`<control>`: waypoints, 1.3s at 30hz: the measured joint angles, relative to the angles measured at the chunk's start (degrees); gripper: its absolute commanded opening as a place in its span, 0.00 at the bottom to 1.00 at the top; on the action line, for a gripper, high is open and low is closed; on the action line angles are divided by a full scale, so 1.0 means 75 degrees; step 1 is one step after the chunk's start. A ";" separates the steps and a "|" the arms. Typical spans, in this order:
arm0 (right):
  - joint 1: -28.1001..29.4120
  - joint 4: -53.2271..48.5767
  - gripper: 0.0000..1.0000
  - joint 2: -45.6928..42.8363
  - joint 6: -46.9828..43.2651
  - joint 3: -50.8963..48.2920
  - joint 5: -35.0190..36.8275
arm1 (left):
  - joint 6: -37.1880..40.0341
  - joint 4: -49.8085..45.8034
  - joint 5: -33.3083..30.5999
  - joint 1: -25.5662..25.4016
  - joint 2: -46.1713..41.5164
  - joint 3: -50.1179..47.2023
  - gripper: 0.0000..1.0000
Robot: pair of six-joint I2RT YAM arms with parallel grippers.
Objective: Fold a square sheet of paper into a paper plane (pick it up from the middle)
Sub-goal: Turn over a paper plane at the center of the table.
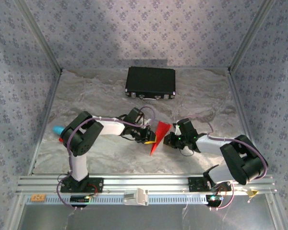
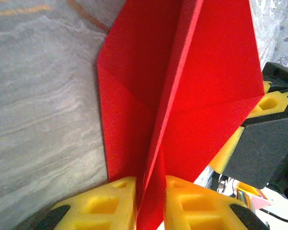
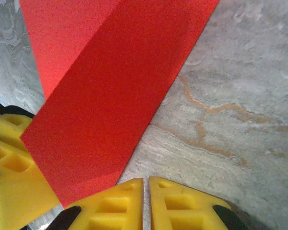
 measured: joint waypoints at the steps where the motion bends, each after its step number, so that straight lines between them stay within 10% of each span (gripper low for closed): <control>1: 0.0000 0.0003 0.12 0.0000 0.0000 0.0000 0.0003 | 0.0003 0.0000 0.0023 -0.0012 0.0032 0.0009 0.19; 17: 0.0117 -0.0038 0.12 -0.0102 0.0000 0.0000 0.0038 | 0.0332 -0.0527 -0.0527 -0.0210 -0.0052 0.0216 0.02; 31: -0.0082 -0.0997 0.17 -0.2084 -0.0064 0.0009 0.0874 | 0.0982 -0.4013 -0.5351 -0.0664 -0.1530 0.1751 0.00; 39: -0.0131 -0.1090 0.17 -0.2119 -0.0061 0.0009 0.1043 | 0.0956 -0.5071 -0.6548 -0.0886 -0.1169 0.1926 0.03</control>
